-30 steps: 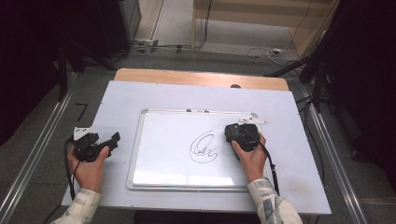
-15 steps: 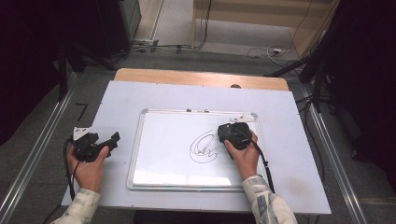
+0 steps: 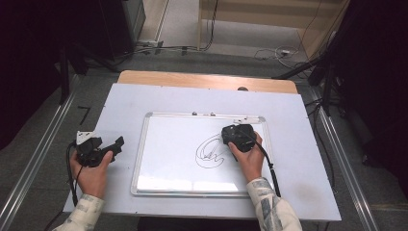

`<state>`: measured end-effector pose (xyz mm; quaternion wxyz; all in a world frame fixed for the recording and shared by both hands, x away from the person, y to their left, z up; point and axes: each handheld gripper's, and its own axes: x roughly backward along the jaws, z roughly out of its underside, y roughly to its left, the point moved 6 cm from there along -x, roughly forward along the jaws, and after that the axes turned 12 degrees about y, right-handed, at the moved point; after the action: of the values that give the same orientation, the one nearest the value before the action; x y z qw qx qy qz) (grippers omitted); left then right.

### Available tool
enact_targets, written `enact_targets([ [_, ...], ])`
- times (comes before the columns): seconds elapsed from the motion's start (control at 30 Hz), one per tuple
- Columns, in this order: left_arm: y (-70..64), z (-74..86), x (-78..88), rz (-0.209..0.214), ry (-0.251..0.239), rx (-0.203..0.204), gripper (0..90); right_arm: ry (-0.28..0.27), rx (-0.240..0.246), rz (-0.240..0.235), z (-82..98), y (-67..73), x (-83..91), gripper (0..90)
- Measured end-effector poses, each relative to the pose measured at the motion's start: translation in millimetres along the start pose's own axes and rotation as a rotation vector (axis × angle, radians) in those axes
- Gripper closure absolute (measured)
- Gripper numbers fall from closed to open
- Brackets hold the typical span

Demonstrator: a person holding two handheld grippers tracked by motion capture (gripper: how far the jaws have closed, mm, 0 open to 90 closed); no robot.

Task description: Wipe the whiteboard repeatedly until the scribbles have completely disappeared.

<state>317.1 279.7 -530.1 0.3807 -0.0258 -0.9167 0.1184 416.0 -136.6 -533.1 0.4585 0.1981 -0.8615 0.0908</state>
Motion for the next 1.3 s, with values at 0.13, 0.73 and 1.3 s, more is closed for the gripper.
enact_targets([
  [0.13, -0.3, 0.0, 0.1, 0.0, 0.0, -0.001, 17.1, 0.0, 0.0, -0.005, 0.0, 0.1, -0.2, 38.3],
  [0.73, -1.8, -0.2, -0.3, 0.001, 0.001, -0.006, 17.1, -0.003, 0.036, -0.02, 0.7, 13.9, -1.1, 38.3],
  [1.3, -2.8, -0.9, -0.8, 0.005, 0.001, -0.003, 17.2, 0.003, 0.06, -0.035, -0.5, 26.6, -2.9, 38.4],
])
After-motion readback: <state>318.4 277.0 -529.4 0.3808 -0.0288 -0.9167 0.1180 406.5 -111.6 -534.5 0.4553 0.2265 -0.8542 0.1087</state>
